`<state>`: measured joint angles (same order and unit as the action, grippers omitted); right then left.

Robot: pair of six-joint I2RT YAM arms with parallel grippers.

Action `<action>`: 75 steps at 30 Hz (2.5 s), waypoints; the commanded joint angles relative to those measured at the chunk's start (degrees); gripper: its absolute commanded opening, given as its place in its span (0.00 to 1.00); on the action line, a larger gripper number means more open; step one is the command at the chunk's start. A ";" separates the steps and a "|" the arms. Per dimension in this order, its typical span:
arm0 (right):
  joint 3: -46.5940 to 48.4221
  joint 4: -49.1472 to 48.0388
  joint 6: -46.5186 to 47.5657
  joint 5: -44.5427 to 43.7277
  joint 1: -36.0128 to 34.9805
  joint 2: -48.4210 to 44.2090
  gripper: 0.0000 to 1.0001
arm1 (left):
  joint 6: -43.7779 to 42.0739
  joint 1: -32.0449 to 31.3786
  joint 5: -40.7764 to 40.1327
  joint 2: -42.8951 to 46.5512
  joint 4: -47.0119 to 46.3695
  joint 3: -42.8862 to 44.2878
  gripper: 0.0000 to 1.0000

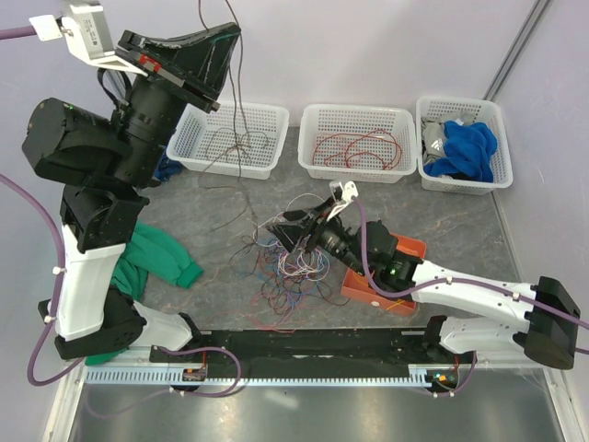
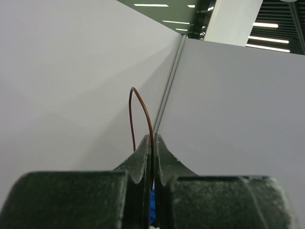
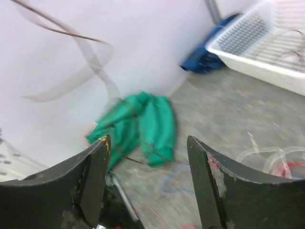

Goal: Untangle the cables

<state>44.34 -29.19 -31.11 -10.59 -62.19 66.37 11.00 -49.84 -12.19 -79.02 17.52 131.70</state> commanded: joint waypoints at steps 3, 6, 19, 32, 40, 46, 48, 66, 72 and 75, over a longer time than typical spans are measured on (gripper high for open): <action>6.20 -4.47 1.14 7.86 -1.17 5.34 0.76 | -0.72 0.27 -0.30 -0.34 -0.91 -0.39 0.02; 7.77 -3.95 1.32 8.66 -1.35 8.33 0.75 | -0.55 0.27 -0.12 -0.43 -0.73 -0.65 0.02; 6.21 -0.08 3.69 -6.02 -1.26 10.98 0.00 | -2.30 0.27 -1.61 0.54 -0.73 -2.85 0.02; -14.69 13.81 -2.19 -14.72 -0.65 -1.85 0.00 | -18.46 0.27 -9.26 -6.93 -9.15 4.70 0.02; -21.13 10.91 -5.37 -12.70 -0.47 -3.18 0.00 | -23.38 0.45 -10.84 -11.14 -13.39 4.36 0.02; -18.41 11.61 -4.22 -10.95 -0.47 -2.39 0.00 | -23.60 6.50 -13.30 -14.93 -11.91 1.19 0.02; -17.53 12.23 -4.13 -9.45 -0.38 -2.47 0.00 | -20.34 11.32 -14.00 -17.38 -9.36 1.37 0.02; -5.75 19.08 0.35 -2.69 1.11 1.56 0.00 | 7.54 37.44 1.54 -43.31 -6.35 11.12 0.02; -4.70 18.56 0.09 -0.05 2.87 6.05 0.00 | 11.06 40.00 7.07 -44.64 -6.53 4.81 0.02; -4.43 17.77 0.35 0.57 3.22 7.02 0.00 | 12.54 39.91 9.20 -41.22 -8.64 -1.87 0.14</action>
<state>36.93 -10.04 -31.46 -11.88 -59.64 72.29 19.16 -9.69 -8.14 -124.31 12.91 135.61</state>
